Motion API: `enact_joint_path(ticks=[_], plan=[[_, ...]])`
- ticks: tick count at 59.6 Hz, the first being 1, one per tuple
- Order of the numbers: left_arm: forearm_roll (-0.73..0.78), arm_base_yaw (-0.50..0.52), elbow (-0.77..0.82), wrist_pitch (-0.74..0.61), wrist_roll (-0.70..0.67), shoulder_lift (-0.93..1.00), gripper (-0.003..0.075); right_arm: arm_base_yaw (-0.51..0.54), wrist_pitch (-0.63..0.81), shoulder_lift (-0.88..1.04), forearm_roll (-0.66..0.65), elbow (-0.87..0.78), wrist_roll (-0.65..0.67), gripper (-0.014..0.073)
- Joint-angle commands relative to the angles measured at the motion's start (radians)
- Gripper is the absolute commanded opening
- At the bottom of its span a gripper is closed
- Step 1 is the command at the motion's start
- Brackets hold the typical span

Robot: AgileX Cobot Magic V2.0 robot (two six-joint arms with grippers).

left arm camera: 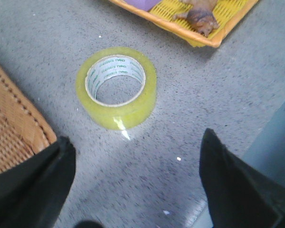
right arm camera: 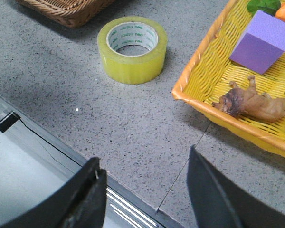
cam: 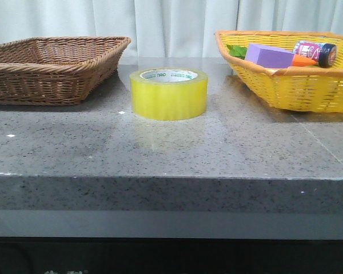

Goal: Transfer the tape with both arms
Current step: 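Lower the left gripper over the tape roll on the table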

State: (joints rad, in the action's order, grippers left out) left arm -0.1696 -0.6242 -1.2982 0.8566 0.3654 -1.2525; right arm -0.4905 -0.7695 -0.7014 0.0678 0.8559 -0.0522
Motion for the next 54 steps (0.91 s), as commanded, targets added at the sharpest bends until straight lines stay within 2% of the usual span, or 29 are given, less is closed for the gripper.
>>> enact_joint_path(ticks=[1, 14, 26, 39, 54], plan=[[-0.013, -0.009, -0.085, -0.041, 0.083, -0.058, 0.0566, 0.004, 0.062, 0.003, -0.008, 0.026, -0.009, 0.0413], [-0.015, -0.014, -0.264, 0.093, 0.210, -0.260, 0.0568, 0.004, 0.062, 0.003, -0.008, 0.026, -0.009, 0.0413], [-0.013, -0.032, -0.411, 0.188, 0.259, -0.428, 0.0568, 0.004, 0.063, 0.003, -0.008, 0.026, -0.009, 0.0413], [-0.013, -0.033, -0.535, 0.217, 0.259, -0.568, 0.0568, 0.004, 0.063, 0.003, -0.008, 0.026, -0.009, 0.0413], [-0.013, -0.033, -0.582, 0.230, 0.265, -0.668, 0.0568, 0.004, 0.063, 0.003, -0.007, 0.026, -0.009, 0.0413]])
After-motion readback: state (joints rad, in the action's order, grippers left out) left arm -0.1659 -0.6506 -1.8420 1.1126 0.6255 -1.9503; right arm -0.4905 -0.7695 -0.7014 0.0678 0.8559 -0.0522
